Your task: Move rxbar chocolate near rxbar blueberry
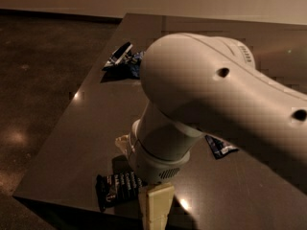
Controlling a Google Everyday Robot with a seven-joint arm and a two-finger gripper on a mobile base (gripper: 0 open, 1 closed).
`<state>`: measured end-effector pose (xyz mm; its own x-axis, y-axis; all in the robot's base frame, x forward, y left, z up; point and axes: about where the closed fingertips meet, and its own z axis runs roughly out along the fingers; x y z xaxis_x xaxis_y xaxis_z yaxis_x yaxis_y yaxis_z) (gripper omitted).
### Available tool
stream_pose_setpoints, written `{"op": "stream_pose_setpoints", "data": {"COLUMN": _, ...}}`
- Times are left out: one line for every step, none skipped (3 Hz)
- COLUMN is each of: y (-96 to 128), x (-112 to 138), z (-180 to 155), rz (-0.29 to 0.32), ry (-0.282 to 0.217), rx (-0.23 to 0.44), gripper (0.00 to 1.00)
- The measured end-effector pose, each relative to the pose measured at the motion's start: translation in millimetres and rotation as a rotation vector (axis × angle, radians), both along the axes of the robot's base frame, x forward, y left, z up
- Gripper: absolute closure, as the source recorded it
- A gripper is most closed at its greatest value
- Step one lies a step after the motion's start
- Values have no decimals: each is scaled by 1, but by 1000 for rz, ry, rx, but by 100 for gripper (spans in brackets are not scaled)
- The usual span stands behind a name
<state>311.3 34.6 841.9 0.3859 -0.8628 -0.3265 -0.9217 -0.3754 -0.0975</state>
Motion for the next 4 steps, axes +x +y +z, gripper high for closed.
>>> {"op": "stream_pose_setpoints", "data": {"y": 6, "x": 1, "z": -9, "rz": 16, "ry": 17, "rx": -23, "gripper": 0}}
{"op": "stream_pose_setpoints", "data": {"y": 8, "x": 2, "z": -16, "rz": 31, "ry": 40, "rx": -47, "gripper": 15}}
{"op": "stream_pose_setpoints", "data": {"y": 6, "x": 4, "z": -20, "rz": 45, "ry": 56, "rx": -76, "gripper": 39}}
{"op": "stream_pose_setpoints", "data": {"y": 4, "x": 6, "z": -16, "rz": 42, "ry": 60, "rx": -83, "gripper": 62}}
